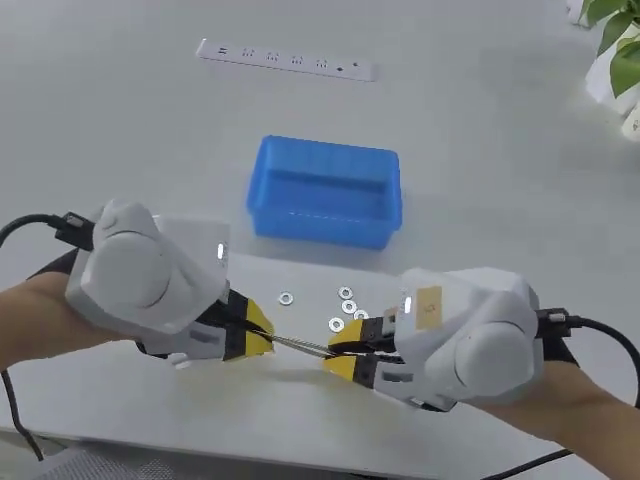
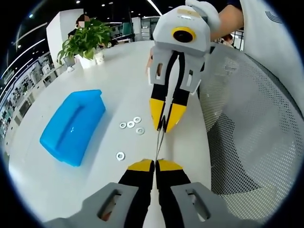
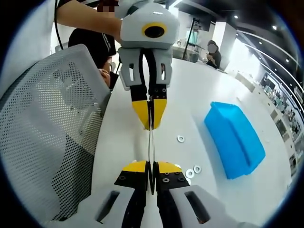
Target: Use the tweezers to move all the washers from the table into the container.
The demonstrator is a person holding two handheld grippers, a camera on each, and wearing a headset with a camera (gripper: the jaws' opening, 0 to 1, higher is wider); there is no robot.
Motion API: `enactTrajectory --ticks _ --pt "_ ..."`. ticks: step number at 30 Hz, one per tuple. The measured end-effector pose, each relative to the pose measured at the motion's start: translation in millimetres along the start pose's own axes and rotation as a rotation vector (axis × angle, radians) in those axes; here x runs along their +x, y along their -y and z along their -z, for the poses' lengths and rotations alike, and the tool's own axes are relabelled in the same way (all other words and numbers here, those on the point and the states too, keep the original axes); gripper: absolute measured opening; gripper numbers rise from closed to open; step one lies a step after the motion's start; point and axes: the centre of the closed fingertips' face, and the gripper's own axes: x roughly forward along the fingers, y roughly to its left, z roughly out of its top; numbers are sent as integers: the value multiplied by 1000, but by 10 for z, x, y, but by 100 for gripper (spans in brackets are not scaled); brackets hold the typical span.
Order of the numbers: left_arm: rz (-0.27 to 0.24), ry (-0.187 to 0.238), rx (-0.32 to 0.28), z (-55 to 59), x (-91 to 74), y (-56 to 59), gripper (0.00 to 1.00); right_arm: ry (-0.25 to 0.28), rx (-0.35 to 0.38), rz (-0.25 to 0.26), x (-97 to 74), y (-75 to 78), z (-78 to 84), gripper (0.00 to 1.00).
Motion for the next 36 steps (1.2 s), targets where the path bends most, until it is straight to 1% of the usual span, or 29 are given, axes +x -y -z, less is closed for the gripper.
enactTrajectory --ticks 1,3,4,6,7,9,14,15,17,19,20,21,22,25,27,30,34,36 --pt "0 0 11 -8 -1 1 5 1 4 1 0 4 1 6" --pt "15 6 5 -35 -10 20 5 -2 0 -1 3 3 10 6" --pt "18 16 12 -66 -20 28 5 -9 -14 -3 7 -1 20 6" --pt "24 33 24 -133 -47 41 5 -11 -15 -4 6 -4 23 6" --pt "17 29 34 -137 -54 38 5 -5 -12 -1 -2 0 15 6" --pt "14 43 37 -175 -70 33 5 0 -7 5 -18 11 12 6" --pt "-1 108 39 -322 -122 30 5 26 11 20 -68 33 -12 6" --pt "-11 138 35 -373 -138 20 6 34 17 25 -78 41 -20 6" --pt "-17 178 16 -438 -165 14 6 58 41 38 -100 65 -41 6" --pt "-31 223 13 -518 -197 3 6 80 63 42 -110 73 -66 6" --pt "-50 282 5 -625 -238 -35 5 91 80 51 -121 88 -78 6" --pt "-38 289 -9 -632 -252 2 5 103 89 52 -125 92 -93 6" --pt "-45 309 -18 -664 -279 1 5 112 103 55 -128 108 -105 6" --pt "-34 341 -45 -701 -300 30 5 129 121 58 -135 121 -129 6" --pt "-25 357 -68 -714 -308 48 5 128 116 57 -135 116 -131 6" --pt "-31 355 -66 -700 -310 65 6 132 124 57 -137 110 -130 6" --pt "-33 374 -85 -714 -317 77 10 149 142 59 -146 121 -147 6" --pt "-62 375 -85 -703 -317 25 13 164 148 52 -152 117 -170 6"
